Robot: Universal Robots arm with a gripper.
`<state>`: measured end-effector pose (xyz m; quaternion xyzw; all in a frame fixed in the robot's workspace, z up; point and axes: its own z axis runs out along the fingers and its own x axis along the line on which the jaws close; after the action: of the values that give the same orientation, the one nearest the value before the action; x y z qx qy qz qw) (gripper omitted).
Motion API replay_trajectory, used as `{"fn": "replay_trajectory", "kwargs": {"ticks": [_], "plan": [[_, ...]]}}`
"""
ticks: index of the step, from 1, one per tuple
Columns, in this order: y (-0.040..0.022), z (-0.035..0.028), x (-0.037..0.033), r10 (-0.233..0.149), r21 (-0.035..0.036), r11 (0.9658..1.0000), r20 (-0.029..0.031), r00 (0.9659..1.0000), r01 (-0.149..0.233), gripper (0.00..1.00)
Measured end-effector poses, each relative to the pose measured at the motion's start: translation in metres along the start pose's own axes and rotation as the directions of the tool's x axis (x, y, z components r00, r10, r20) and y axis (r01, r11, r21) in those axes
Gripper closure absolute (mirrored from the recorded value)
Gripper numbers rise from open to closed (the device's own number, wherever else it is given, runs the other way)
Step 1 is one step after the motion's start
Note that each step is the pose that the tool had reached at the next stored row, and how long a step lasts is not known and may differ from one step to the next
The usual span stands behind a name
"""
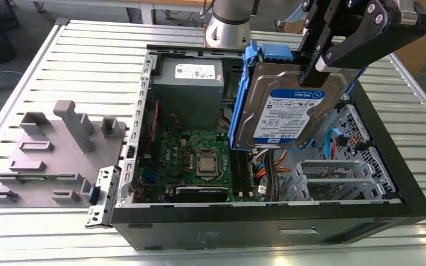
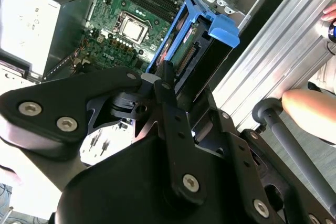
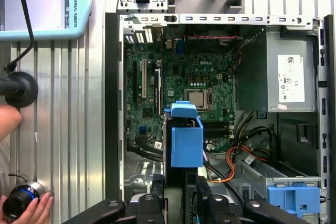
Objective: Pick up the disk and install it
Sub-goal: 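Insert the disk into the insertion slot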
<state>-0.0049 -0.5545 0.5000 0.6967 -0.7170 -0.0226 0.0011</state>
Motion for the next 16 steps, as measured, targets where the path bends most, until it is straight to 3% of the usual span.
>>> {"fn": "replay_trajectory", "kwargs": {"ticks": [5,9,16], "plan": [[0.0,0.0,-0.0001,0.0,0.0,1.0,0.0001,1.0,0.0,0.65],[0.0001,0.0009,-0.0029,0.0,-0.0001,1.0,0.0043,1.0,0.0,0.65],[0.0001,0.0013,-0.0042,0.0,-0.0002,1.0,0.0063,1.0,0.0,0.65]]}}
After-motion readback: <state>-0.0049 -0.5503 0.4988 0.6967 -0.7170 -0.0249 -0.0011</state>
